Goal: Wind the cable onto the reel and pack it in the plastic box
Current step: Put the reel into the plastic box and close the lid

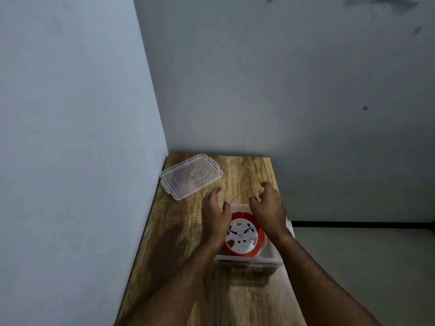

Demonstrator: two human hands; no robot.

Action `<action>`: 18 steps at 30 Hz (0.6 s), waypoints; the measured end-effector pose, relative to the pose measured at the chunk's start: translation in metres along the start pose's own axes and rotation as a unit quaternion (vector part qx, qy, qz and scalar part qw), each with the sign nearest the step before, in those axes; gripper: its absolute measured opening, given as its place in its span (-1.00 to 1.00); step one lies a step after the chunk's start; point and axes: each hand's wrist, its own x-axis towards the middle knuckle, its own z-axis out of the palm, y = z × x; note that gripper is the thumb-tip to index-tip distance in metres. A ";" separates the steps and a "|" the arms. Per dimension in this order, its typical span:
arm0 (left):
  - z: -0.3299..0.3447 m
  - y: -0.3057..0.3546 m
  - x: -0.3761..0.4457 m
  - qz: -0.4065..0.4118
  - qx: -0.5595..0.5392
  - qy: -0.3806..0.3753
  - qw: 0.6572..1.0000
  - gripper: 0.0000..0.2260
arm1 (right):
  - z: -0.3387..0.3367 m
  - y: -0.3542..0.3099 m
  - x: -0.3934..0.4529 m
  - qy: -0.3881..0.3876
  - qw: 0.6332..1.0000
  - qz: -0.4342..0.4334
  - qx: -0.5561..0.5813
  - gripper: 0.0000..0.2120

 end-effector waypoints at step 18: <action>-0.067 -0.081 0.144 -0.223 -0.065 0.140 0.963 -0.60 | 0.092 -0.054 0.117 -0.111 0.988 -0.013 0.106 -0.52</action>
